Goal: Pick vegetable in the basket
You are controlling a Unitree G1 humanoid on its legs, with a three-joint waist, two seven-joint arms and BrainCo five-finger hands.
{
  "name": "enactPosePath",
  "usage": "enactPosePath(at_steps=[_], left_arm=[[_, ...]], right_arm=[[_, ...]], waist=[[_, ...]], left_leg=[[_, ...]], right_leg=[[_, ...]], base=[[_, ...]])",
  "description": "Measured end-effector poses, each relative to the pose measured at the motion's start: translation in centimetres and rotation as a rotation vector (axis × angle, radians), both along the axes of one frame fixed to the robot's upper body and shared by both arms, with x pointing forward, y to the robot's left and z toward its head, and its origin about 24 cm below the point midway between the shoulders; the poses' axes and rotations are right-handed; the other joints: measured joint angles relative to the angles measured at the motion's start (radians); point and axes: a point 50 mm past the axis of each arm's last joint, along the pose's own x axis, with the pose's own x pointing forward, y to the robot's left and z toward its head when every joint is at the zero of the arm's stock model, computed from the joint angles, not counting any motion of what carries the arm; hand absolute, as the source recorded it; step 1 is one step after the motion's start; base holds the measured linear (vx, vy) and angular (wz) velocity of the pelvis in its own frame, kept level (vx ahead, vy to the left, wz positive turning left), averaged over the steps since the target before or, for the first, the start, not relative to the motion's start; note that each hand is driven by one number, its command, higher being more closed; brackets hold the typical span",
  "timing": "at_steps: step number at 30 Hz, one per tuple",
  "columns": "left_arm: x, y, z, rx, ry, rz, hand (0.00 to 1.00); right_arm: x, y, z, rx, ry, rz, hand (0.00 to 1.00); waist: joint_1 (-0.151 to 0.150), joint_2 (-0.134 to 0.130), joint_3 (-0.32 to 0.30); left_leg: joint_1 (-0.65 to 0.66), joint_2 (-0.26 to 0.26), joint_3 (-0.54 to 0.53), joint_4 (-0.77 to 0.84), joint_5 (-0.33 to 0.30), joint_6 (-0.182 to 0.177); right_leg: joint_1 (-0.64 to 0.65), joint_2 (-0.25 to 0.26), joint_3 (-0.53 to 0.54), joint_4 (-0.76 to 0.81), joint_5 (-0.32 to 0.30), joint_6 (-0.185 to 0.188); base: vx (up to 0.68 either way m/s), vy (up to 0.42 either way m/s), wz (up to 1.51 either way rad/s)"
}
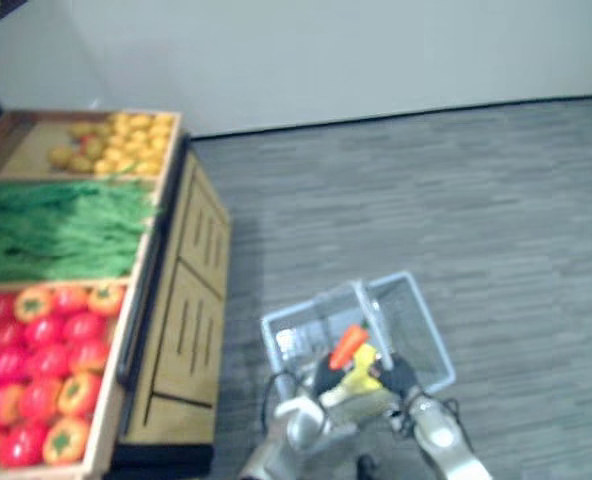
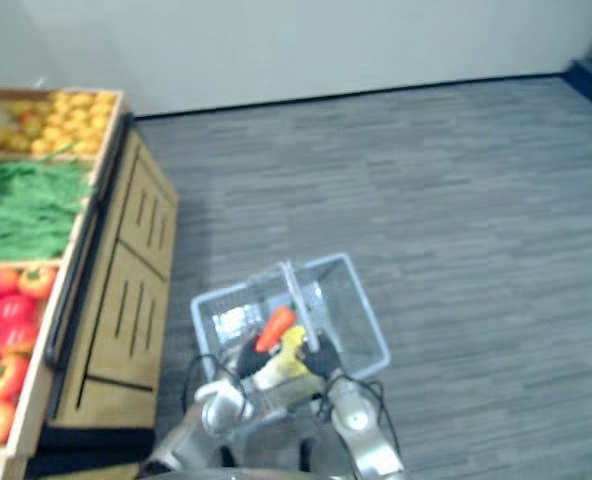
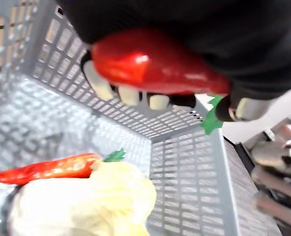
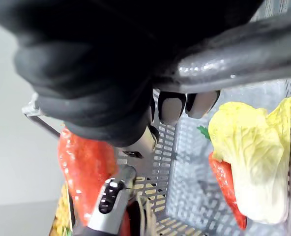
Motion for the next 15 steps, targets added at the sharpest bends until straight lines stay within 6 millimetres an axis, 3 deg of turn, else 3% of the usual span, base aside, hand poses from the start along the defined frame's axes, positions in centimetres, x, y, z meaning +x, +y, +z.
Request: enactPosePath(at_steps=[2,3,4,6,8,9,10,12,15], left_arm=[[0.2,0.1,0.1,0.012,-0.005,0.005,1.0],[0.3,0.0,0.1,0.018,-0.005,0.004,1.0],[0.3,0.0,0.0,0.026,-0.003,-0.004,1.0],[0.6,0.0,-0.1,0.048,0.007,-0.027,1.0],[1.0,-0.5,0.0,0.06,0.003,-0.058,1.0],[1.1,-0.6,-0.1,0.075,0.008,-0.077,0.0],[1.1,-0.6,-0.3,0.101,0.017,-0.097,0.0],[1.2,-0.3,-0.4,0.121,0.021,-0.096,0.0],[1.9,-0.3,0.0,0.131,0.002,-0.102,0.0]], right_arm=[[0.3,0.4,0.7,0.01,-0.032,0.017,1.0],[0.4,0.7,1.2,0.017,-0.052,0.029,1.0],[0.5,1.0,1.4,0.027,-0.06,0.034,1.0],[0.3,1.1,1.9,0.043,-0.079,0.038,1.0],[0.3,1.2,2.2,0.054,-0.089,0.052,1.0],[0.2,1.6,2.3,0.061,-0.088,0.071,1.0],[0.0,1.8,2.2,0.068,-0.08,0.09,1.0],[-0.3,2.4,2.1,0.086,-0.068,0.113,1.0],[-0.2,3.0,2.5,0.115,-0.076,0.121,1.0]], waist=[[0.003,0.003,0.0],[0.004,0.014,0.003],[0.018,0.011,0.007],[0.018,-0.026,-0.004],[0.018,-0.043,-0.002],[0.016,-0.044,-0.002],[0.009,-0.045,-0.001],[-0.004,-0.046,-0.001],[-0.006,-0.045,-0.001]], left_leg=[[-0.042,-0.036,-0.016,-0.13,0.083,-0.002],[-0.041,-0.038,-0.005,-0.241,0.183,0.008],[-0.023,-0.031,0.001,-0.25,0.267,0.041],[0.021,-0.074,0.028,-0.29,0.251,0.059],[0.085,-0.109,0.048,-0.371,0.249,0.067],[0.136,-0.124,0.053,-0.418,0.252,0.074],[0.177,-0.132,0.052,-0.432,0.245,0.085],[0.215,-0.131,0.043,-0.432,0.244,0.086],[0.22,-0.106,0.021,-0.43,0.244,0.085]], right_leg=[[0.023,-0.011,0.03,-0.038,0.007,0.017],[0.043,-0.006,0.046,-0.048,-0.002,0.042],[0.066,-0.008,0.054,-0.031,-0.032,0.068],[0.059,-0.056,0.038,0.032,-0.041,0.078],[-0.005,-0.092,0.014,0.192,-0.041,0.093],[-0.072,-0.116,-0.01,0.357,-0.021,0.128],[-0.124,-0.15,-0.052,0.488,-0.034,0.13],[-0.164,-0.196,-0.121,0.543,-0.059,0.089],[-0.228,-0.205,-0.162,0.389,-0.059,0.088]], base=[[0.31,0.21,-0.8],[0.35,0.252,-0.81],[0.36,0.255,-0.71],[0.41,0.244,-0.28],[0.37,0.23,-0.15],[0.32,0.189,-0.12],[0.32,0.173,-0.01],[0.31,0.097,0.19],[0.25,-0.048,0.28]])
